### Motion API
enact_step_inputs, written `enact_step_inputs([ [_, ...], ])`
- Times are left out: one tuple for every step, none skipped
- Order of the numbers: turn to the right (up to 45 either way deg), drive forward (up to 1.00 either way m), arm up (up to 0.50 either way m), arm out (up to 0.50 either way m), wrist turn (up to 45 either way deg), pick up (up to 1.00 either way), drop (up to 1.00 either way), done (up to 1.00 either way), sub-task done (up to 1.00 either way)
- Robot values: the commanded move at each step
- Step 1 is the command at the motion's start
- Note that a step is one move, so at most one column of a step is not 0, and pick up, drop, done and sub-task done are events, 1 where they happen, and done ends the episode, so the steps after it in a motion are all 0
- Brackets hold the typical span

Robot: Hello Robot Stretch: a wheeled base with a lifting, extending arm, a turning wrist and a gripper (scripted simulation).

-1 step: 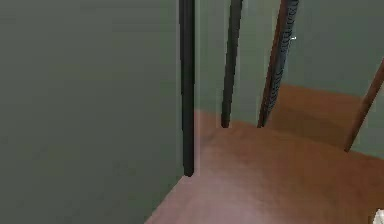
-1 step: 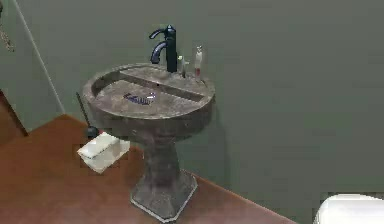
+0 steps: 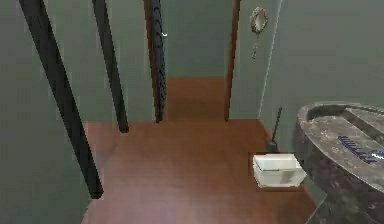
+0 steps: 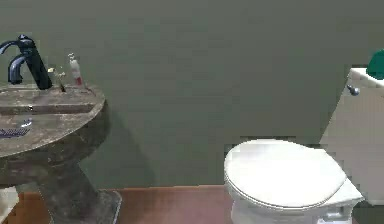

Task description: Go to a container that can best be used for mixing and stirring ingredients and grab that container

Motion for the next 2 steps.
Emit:
enact_step_inputs([
  [0.0, 1.00, 0.00, 0.00, 0.0, 0.00, 0.00, 0.00, 0.00],
  [3.0, 0.00, 0.00, 0.00, 0.0, 0.00, 0.00, 0.00, 0.00],
])
